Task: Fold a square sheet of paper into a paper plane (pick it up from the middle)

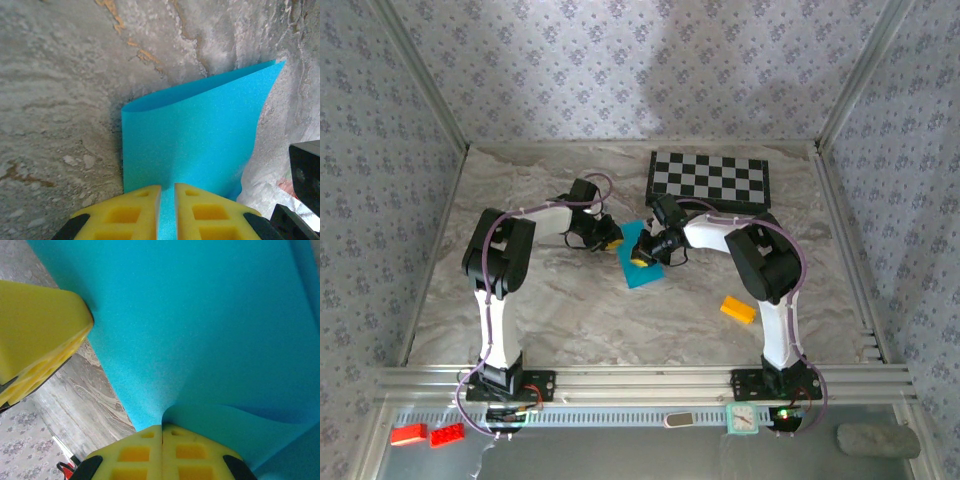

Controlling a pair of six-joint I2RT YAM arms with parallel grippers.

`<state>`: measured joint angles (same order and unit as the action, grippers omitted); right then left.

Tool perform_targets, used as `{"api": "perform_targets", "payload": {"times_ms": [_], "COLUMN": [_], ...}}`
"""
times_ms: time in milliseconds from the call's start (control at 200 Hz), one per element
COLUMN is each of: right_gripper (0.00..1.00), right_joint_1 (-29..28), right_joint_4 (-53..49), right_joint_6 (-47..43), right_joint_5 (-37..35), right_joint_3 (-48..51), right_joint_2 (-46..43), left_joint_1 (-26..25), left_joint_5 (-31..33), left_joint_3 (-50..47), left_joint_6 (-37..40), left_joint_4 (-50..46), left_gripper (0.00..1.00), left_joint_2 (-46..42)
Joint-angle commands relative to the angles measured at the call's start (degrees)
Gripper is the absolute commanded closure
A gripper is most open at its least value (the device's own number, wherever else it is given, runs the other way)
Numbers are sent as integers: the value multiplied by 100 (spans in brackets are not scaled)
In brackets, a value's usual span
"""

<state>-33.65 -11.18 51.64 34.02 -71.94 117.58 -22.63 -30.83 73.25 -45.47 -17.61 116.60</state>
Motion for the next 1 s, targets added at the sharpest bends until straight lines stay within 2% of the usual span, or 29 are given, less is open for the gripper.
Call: {"api": "perform_targets", "payload": {"times_ms": [0,160,305,490,705,995], "right_gripper": [100,100,95,79,62,62], "right_joint_1": [-10,-22,-18,-4,-16,6], "right_joint_4": [-216,-299,-467,-510,-378,-369], "right_joint_6": [-75,-75,-97,-90,-62,-91], "right_joint_5": [16,-5,-101,-137,-44,-69], "right_joint_3": [-118,-136,-136,-137,-133,-49], "right_joint_2": [194,239,257,248,213,204], "left_joint_1": [-57,-56,-32,98,232,48], "left_joint_5": [41,21,39,352,727,404], "left_joint_3": [30,46,186,191,-387,-993], "left_joint_6": [31,24,32,-82,-438,-682], "left_joint_4": [-291,-302,-404,-493,-272,21], "left_gripper": [84,84,83,78,74,75], "left_joint_2": [231,167,-28,-546,-1236,-1725]}}
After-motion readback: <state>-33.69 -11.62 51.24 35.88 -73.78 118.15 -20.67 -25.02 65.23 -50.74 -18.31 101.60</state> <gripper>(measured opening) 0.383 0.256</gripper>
